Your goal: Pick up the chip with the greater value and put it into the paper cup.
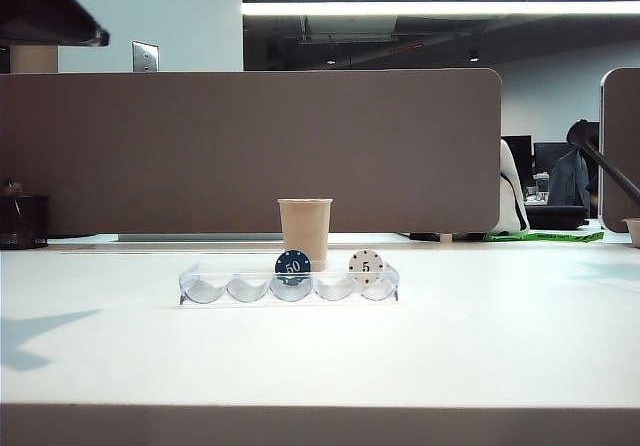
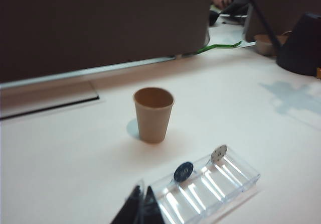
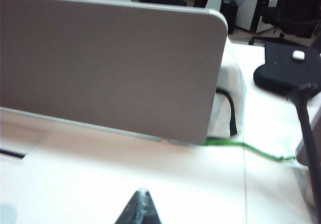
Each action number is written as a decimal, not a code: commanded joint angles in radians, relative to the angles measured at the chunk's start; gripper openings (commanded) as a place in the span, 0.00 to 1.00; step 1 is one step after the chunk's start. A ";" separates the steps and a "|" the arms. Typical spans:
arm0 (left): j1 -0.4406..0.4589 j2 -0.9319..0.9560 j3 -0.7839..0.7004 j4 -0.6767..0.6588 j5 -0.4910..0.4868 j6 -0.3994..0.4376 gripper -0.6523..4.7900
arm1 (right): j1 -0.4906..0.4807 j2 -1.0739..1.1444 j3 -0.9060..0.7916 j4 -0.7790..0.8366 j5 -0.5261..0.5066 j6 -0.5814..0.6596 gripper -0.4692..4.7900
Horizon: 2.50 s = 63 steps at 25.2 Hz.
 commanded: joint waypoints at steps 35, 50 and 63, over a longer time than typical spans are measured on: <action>0.047 -0.607 -0.006 -0.481 -0.188 -0.067 0.11 | -0.015 -1.277 -1.300 0.327 0.074 0.168 0.08; 0.047 -0.693 -0.111 -0.455 -0.211 -0.128 0.11 | 0.063 -1.529 -1.466 0.235 0.103 0.174 0.08; 0.047 -0.727 -0.113 -0.460 -0.203 -0.082 0.11 | 0.235 -1.532 -1.521 0.270 0.370 0.001 0.08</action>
